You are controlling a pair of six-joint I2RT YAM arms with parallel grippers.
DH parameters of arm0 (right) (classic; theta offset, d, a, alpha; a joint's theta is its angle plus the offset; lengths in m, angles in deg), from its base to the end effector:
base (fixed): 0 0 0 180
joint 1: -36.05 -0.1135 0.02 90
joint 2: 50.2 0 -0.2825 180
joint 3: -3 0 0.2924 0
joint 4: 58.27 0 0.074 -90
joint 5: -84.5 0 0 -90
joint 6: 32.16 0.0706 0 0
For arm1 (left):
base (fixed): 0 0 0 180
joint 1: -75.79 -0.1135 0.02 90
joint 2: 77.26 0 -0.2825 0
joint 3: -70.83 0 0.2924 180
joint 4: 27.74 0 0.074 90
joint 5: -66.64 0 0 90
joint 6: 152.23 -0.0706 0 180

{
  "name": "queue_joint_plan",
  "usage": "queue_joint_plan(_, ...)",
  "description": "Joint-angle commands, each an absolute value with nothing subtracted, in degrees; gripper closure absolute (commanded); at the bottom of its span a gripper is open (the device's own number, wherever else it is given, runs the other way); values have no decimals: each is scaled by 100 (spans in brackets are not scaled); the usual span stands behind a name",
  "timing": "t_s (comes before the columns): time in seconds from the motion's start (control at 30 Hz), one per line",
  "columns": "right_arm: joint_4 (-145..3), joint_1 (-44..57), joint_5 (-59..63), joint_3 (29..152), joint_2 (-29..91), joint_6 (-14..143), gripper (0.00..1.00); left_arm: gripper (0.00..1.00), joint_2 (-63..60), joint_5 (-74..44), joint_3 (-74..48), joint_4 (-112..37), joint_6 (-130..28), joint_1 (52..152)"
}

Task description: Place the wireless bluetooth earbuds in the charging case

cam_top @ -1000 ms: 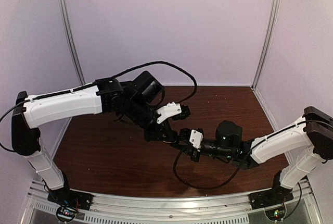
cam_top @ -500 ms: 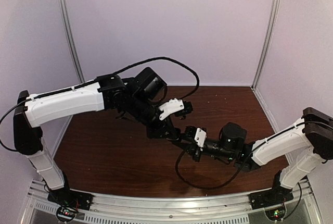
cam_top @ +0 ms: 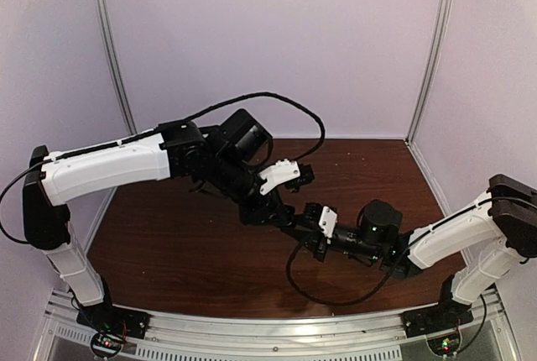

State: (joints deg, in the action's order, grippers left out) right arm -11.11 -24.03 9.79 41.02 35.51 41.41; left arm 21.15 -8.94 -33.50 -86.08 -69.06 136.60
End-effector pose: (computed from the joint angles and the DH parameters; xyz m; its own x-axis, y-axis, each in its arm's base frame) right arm 0.1523 0.3021 0.1777 0.2692 -0.0791 -0.9598 -0.9294 0.2400 -0.2805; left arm 0.1987 -0.3918 0.3103 -0.2744 0.7274 -0.6290 0.9590 0.2551 -0.1234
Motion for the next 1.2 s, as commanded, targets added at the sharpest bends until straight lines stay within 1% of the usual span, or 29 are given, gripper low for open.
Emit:
queue_joint_plan(0.0,-378,-2395,1098,4019,3271,4181,100,66,2129,-1383,-3392,-8688,-6777,13546)
queue_joint_plan(0.2,-308,-2346,1098,3960,3244,4237,100,63,2067,-1416,-3365,-8680,-6769,13546)
queue_joint_plan(0.53,-303,-2304,1101,3858,3156,4247,100,63,1892,-1573,-3222,-8553,-6760,13538)
queue_joint_plan(0.7,-309,-2217,1182,3831,3089,4387,100,62,1353,-1391,-2814,-7932,-6751,13480)
queue_joint_plan(0.77,-345,-2184,1208,3822,3048,4413,100,59,1090,-1315,-2630,-7601,-6746,13410)
queue_joint_plan(0.83,-373,-2142,1260,3805,2988,4466,100,53,788,-1315,-2372,-7195,-6704,13312)
queue_joint_plan(0.93,-411,-2054,1389,3796,2884,4593,100,35,292,-1330,-1749,-6403,-6648,13207)
queue_joint_plan(0.97,-430,-2032,1448,3796,2858,4642,100,27,106,-1368,-1489,-6080,-6634,13207)
queue_joint_plan(1.0,-444,-2005,1512,3794,2817,4680,100,11,-85,-1416,-1209,-5684,-6580,13199)
queue_joint_plan(1.03,-464,-1980,1587,3796,2781,4722,100,4,-292,-1471,-912,-5281,-6495,13195)
queue_joint_plan(1.1,-562,-1943,1778,3810,2685,4796,100,2,-681,-1519,-383,-4467,-6307,13169)
queue_joint_plan(1.17,-744,-1880,1952,3864,2568,4907,100,2,-908,-1428,-99,-3917,-6242,13161)
